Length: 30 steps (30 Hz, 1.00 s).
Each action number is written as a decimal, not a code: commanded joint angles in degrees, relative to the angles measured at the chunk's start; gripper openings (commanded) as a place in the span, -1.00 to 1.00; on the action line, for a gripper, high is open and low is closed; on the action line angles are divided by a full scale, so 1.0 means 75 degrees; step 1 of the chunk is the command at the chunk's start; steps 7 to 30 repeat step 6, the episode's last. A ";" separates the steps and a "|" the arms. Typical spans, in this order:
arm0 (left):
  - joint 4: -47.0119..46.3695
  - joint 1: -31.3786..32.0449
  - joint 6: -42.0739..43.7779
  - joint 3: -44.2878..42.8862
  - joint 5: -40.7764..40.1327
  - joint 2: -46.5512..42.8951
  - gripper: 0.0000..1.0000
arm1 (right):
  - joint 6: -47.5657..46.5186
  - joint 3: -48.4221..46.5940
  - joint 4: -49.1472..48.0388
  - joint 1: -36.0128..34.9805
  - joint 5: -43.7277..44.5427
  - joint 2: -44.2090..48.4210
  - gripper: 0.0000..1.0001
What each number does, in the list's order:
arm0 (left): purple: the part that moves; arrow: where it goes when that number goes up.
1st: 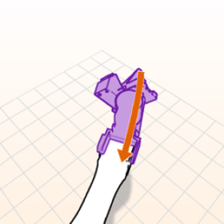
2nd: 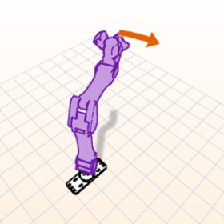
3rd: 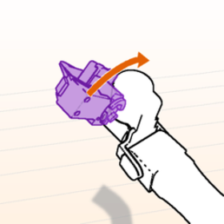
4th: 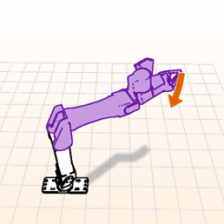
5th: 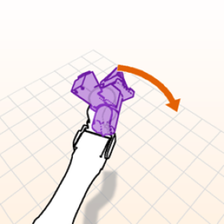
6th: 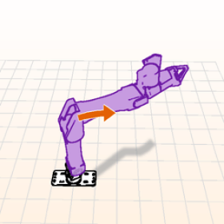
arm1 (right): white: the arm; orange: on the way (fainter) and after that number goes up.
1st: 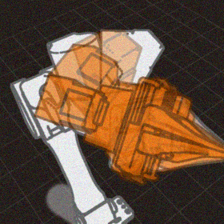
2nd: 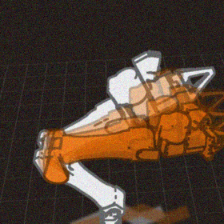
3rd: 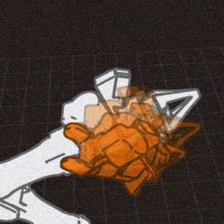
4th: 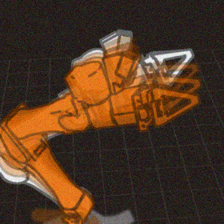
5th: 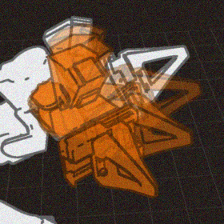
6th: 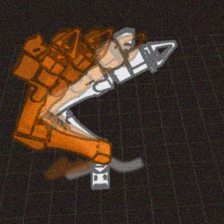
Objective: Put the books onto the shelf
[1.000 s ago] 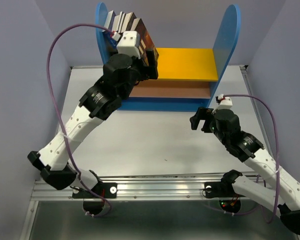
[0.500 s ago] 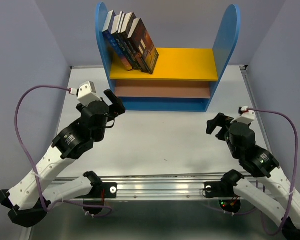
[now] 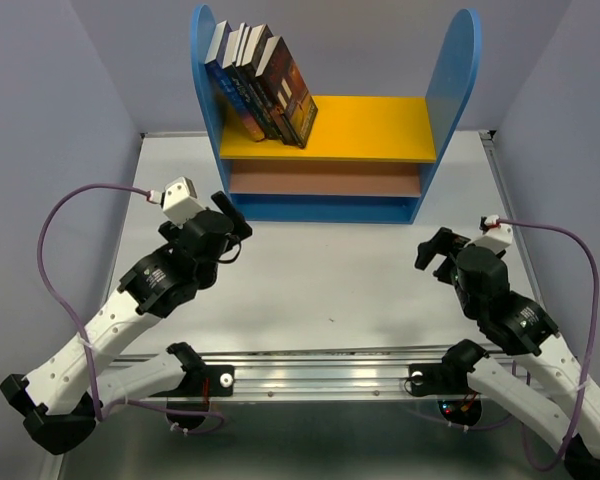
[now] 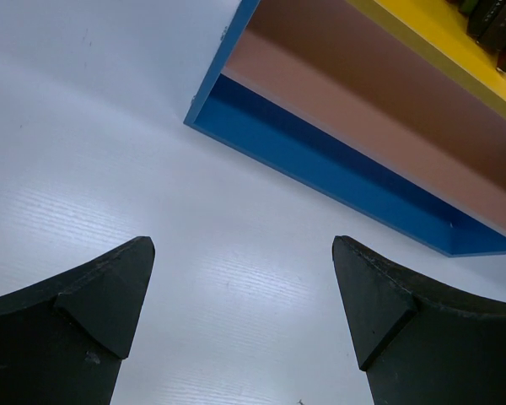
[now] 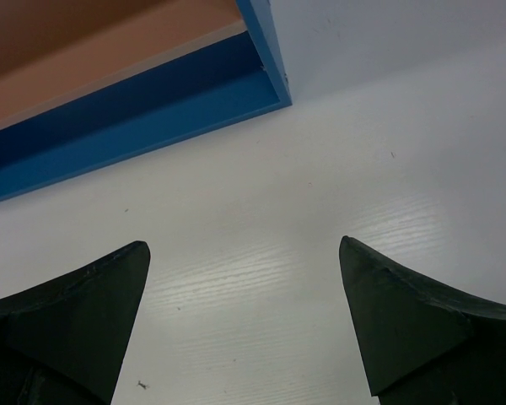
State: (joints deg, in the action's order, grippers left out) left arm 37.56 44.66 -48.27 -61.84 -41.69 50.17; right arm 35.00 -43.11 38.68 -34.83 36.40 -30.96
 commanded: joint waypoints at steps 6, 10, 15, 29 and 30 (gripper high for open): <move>-0.0192 -0.0166 -0.0068 -0.0004 -0.0301 -0.0104 0.98 | 0.0220 0.0018 -0.0047 0.0050 0.0256 0.0026 1.00; -0.0192 -0.0166 -0.0068 -0.0004 -0.0301 -0.0104 0.98 | 0.0220 0.0018 -0.0047 0.0050 0.0256 0.0026 1.00; -0.0192 -0.0166 -0.0068 -0.0004 -0.0301 -0.0104 0.98 | 0.0220 0.0018 -0.0047 0.0050 0.0256 0.0026 1.00; -0.0192 -0.0166 -0.0068 -0.0004 -0.0301 -0.0104 0.98 | 0.0220 0.0018 -0.0047 0.0050 0.0256 0.0026 1.00; -0.0192 -0.0166 -0.0068 -0.0004 -0.0301 -0.0104 0.98 | 0.0220 0.0018 -0.0047 0.0050 0.0256 0.0026 1.00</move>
